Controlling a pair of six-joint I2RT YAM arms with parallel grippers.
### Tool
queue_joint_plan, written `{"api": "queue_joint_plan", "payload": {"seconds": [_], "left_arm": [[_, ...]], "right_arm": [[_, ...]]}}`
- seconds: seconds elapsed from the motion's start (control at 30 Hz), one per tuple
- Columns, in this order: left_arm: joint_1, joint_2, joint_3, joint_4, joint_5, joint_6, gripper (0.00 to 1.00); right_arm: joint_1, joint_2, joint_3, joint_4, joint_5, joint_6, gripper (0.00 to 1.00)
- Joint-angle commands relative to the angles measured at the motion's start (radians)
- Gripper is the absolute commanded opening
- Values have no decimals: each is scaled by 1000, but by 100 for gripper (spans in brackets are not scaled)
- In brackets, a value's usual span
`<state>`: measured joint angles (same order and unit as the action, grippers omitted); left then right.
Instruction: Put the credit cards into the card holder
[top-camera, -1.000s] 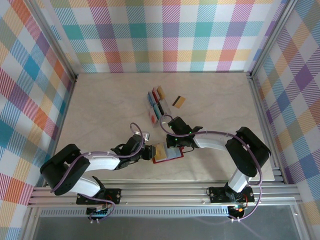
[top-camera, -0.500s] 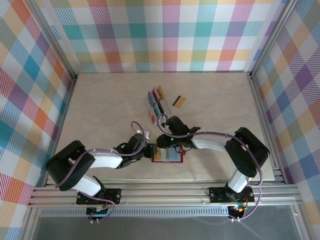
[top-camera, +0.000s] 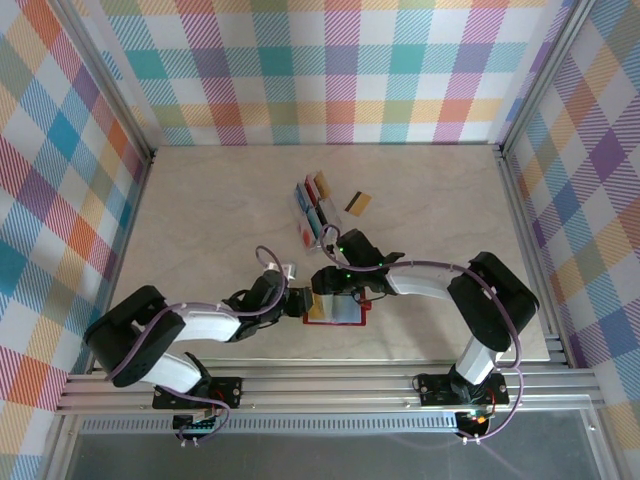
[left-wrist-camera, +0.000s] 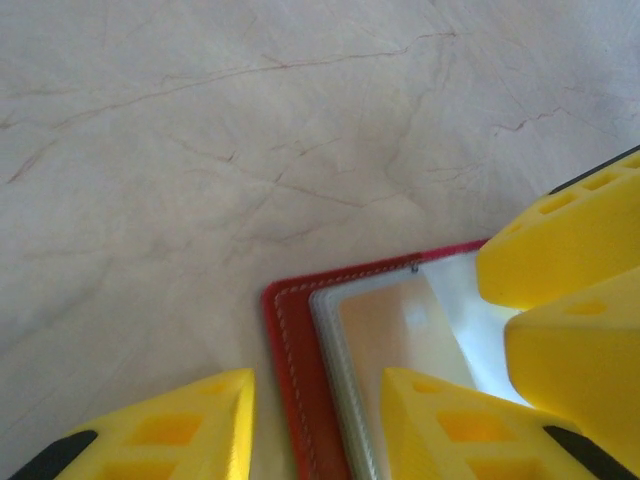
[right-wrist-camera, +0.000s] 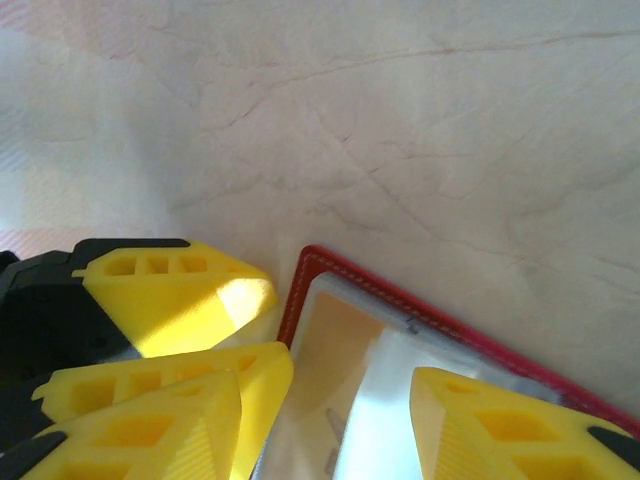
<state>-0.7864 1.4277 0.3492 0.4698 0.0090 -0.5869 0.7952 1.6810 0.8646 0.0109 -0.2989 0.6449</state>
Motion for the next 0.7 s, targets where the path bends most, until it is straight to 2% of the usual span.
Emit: {"api": "queue_joint_plan", "payload": {"seconds": [0.0,0.13,0.23,0.5,0.57,0.67], "left_arm": [[1,-101,-48,-86,-29,-17,40],[1,-254,-75,-195,-82,-19,43],[2,-311,-80,-233,-101,-18,45],[5,-282,-58,-230,-88,-8,48],[4,-279,-53,-230,-80,-2,49],[7,-289,-47,-240,-71,6,52]], "right_arm": [[47,2,39,138,-173,25,49],[47,47,54,171,-194,50,49],[49,42,79,138,-187,29,50],[36,-97,122,-56,-36,-60,60],[16,-136,123,-90,-21,-67,64],[-26,-170,148,-160,29,-84,64]]}}
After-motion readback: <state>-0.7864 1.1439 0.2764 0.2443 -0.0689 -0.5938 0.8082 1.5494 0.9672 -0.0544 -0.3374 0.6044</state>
